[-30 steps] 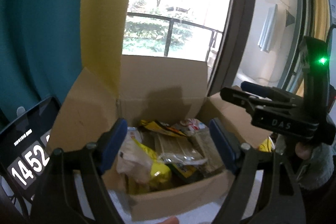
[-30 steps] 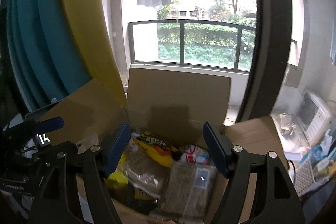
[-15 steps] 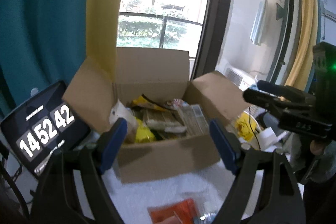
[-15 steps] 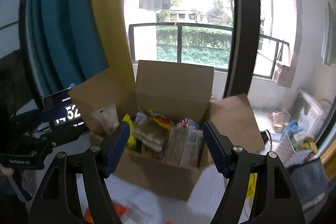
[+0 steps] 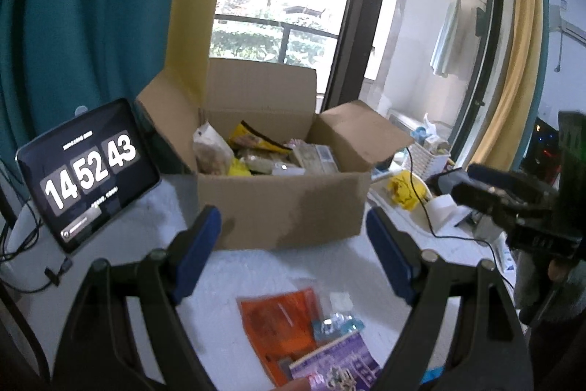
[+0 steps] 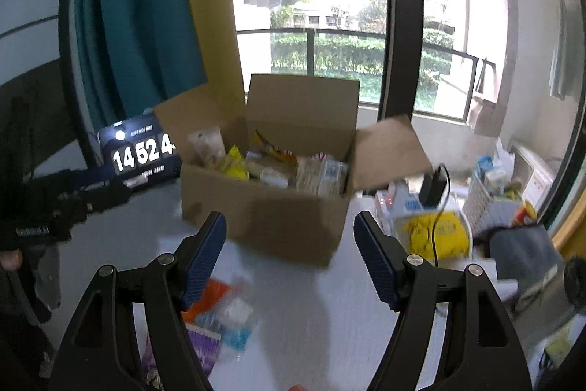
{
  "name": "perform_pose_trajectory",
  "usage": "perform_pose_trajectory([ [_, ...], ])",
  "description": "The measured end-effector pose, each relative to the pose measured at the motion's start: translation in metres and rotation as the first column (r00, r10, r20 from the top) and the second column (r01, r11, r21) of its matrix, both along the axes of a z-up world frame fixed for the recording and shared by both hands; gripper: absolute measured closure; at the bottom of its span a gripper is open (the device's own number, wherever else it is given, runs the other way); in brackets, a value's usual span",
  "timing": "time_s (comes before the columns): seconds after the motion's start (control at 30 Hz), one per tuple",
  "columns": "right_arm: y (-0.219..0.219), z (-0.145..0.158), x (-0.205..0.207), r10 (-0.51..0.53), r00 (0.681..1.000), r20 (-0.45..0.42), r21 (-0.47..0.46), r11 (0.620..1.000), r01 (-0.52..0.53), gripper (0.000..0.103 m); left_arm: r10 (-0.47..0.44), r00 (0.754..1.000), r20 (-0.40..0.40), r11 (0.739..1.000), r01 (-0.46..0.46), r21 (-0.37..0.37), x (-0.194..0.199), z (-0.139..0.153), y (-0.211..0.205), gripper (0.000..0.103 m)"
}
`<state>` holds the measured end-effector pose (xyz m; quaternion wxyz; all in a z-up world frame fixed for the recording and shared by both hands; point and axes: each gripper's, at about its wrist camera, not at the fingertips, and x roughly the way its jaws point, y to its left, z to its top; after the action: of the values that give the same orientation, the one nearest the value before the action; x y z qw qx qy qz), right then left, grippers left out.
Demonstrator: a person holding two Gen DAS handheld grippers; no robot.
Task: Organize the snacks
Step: 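Move both tools back from the box toward the table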
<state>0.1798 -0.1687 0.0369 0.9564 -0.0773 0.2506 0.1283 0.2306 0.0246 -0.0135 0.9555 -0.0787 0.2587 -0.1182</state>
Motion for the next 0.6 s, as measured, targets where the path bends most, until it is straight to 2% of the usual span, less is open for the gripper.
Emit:
perform_pose_trajectory([
  [0.27, -0.024, -0.043, -0.045, -0.043, 0.995, -0.093, 0.02, 0.999, 0.045, 0.028, -0.032, 0.999, -0.038, 0.999, 0.031, -0.011, -0.031, -0.024, -0.006, 0.02],
  [0.6, -0.043, -0.087, -0.083, -0.101, 0.977, -0.189, 0.036, 0.993, 0.11, 0.028, -0.065, 0.986, -0.153, 0.998, 0.062, -0.022, -0.065, -0.068, -0.015, 0.019],
])
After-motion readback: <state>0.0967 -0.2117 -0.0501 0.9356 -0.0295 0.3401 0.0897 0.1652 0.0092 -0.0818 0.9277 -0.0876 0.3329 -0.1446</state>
